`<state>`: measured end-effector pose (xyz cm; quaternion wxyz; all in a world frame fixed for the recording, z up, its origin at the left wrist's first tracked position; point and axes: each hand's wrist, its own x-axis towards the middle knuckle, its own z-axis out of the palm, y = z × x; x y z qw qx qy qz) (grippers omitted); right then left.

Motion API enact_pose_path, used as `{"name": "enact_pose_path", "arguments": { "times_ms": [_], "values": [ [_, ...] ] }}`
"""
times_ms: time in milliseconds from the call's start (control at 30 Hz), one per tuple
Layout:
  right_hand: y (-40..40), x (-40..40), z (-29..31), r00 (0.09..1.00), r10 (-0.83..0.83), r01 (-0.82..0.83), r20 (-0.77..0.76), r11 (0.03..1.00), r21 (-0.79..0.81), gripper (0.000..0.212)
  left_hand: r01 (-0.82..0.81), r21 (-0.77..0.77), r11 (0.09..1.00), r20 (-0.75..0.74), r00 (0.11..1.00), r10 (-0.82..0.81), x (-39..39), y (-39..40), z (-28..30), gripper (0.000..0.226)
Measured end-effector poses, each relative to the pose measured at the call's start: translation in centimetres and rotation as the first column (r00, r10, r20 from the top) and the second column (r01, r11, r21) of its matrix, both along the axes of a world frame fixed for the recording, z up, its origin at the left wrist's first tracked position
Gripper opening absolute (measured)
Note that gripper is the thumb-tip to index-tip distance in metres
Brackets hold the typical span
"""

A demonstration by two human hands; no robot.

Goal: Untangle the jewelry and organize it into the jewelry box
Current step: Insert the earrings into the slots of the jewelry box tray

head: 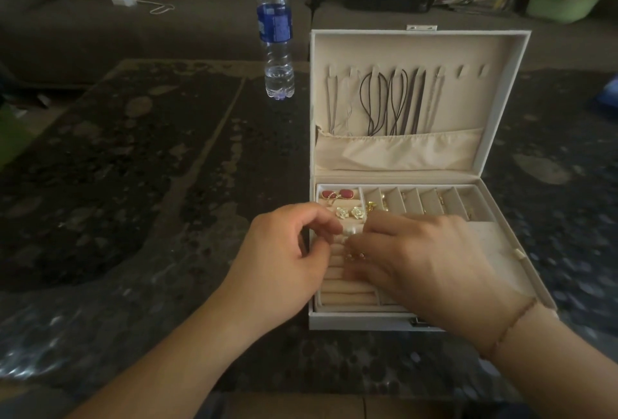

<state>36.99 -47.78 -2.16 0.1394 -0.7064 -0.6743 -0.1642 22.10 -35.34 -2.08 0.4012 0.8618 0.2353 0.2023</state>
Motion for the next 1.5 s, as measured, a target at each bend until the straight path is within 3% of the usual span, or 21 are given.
{"name": "enact_pose_path", "arguments": {
  "times_ms": [167, 367, 600, 733, 900, 967, 1033, 1100, 1133, 1233, 1333, 1500],
  "values": [
    [-1.3, 1.6, 1.1, 0.978, -0.029, 0.031, -0.209, 1.000, 0.006, 0.019, 0.028, 0.200, 0.979, -0.041, 0.999, -0.020, 0.0, -0.4, -0.5, 0.017],
    [-0.9, 1.0, 0.3, 0.982, -0.067, 0.062, -0.179, 0.997, -0.034, 0.011, 0.033, 0.272, 0.962, -0.079, 0.997, -0.012, 0.3, -0.4, -0.7, 0.015],
    [-0.8, 0.3, 0.6, 0.977, -0.119, 0.102, -0.179, 0.990, -0.099, 0.016, 0.044, 0.367, 0.929, -0.162, 0.987, 0.017, 0.8, -0.4, -0.3, 0.012],
    [-1.4, 0.3, 0.8, 0.958, -0.103, 0.077, -0.268, 0.991, -0.106, 0.017, 0.054, 0.385, 0.921, -0.195, 0.981, 0.024, 0.7, -0.6, 0.0, 0.016],
    [-4.5, 2.2, 1.8, 0.949, -0.056, 0.077, -0.310, 0.995, 0.057, 0.013, 0.023, 0.474, 0.880, 0.014, 0.999, -0.034, 1.2, -1.9, -0.7, 0.011],
    [-6.2, 4.5, 2.4, 0.928, -0.132, 0.205, -0.348, 0.962, 0.181, 0.014, -0.017, 0.484, 0.875, 0.082, 0.996, -0.027, 1.6, -2.2, -1.3, 0.026],
    [-7.9, 7.6, 2.8, 0.827, -0.285, 0.426, -0.486, 0.880, 0.210, 0.015, -0.046, 0.475, 0.879, 0.133, 0.991, -0.020, 1.9, -2.4, -2.0, 0.035],
    [-9.4, 10.8, 2.3, 0.667, -0.509, 0.609, -0.544, 0.793, 0.003, 0.017, -0.050, 0.479, 0.876, 0.148, 0.989, -0.024, 2.1, -2.6, -2.2, 0.035],
    [-9.9, 12.0, 1.7, 0.624, -0.622, 0.643, -0.473, 0.753, -0.141, 0.025, -0.049, 0.493, 0.869, 0.152, 0.988, -0.030, 2.2, -2.6, -2.3, 0.034],
    [-10.2, 13.4, -0.5, 0.604, -0.728, 0.579, -0.325, 0.681, -0.449, 0.048, -0.023, 0.549, 0.835, 0.158, 0.984, -0.077, 2.5, -2.6, -2.3, 0.032],
    [-9.9, 13.7, -1.9, 0.565, -0.723, 0.542, -0.398, 0.689, -0.482, 0.045, -0.010, 0.600, 0.800, 0.164, 0.980, -0.111, 2.6, -2.7, -2.4, 0.030],
    [-9.7, 13.9, -1.9, 0.589, -0.700, 0.519, -0.404, 0.711, -0.475, 0.016, -0.015, 0.600, 0.800, 0.175, 0.978, -0.112, 2.7, -2.8, -2.4, 0.029]
  ]
}}
